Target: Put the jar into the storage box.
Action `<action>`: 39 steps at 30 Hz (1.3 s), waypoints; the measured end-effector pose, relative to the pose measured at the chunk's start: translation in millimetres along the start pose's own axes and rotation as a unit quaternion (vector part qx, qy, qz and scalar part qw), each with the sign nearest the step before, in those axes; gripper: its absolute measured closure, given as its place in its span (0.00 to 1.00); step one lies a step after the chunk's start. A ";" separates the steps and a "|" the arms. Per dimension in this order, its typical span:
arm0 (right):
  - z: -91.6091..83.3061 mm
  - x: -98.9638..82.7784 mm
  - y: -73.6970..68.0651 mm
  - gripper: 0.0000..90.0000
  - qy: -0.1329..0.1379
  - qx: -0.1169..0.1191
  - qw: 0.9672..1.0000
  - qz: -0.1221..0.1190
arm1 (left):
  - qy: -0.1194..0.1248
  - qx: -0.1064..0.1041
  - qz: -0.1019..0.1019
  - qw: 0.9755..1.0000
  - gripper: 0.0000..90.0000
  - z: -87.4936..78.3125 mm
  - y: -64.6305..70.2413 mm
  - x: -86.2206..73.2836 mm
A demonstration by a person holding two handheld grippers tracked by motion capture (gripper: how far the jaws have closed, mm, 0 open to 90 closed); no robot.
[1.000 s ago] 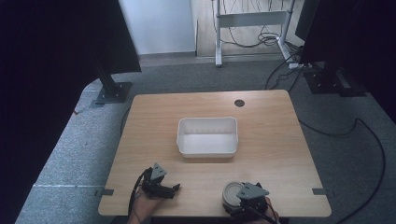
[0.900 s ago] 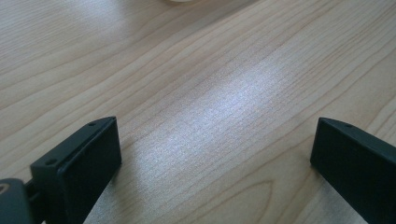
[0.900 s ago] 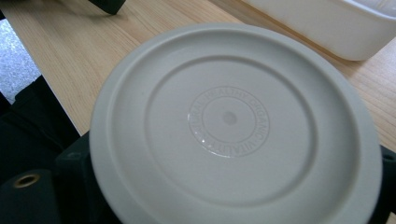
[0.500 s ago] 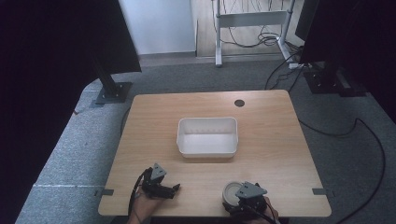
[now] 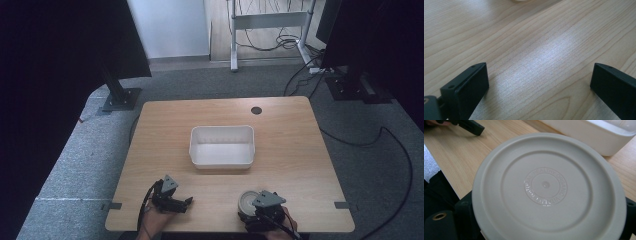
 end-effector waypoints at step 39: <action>13.6 34.0 18.8 0.11 0.017 -0.020 0.999 0.020 | 0.000 0.000 0.000 1.000 0.02 0.0 -0.1 0.0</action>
Point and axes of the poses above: each handheld gripper's, and its own axes: z roughly forward along the jaws, x roughly out of its top, y roughly to its right, the point moved 8 cm from there along z, roughly forward along the jaws, and after that the axes turned 3 degrees about -x, right-handed, at the moved point
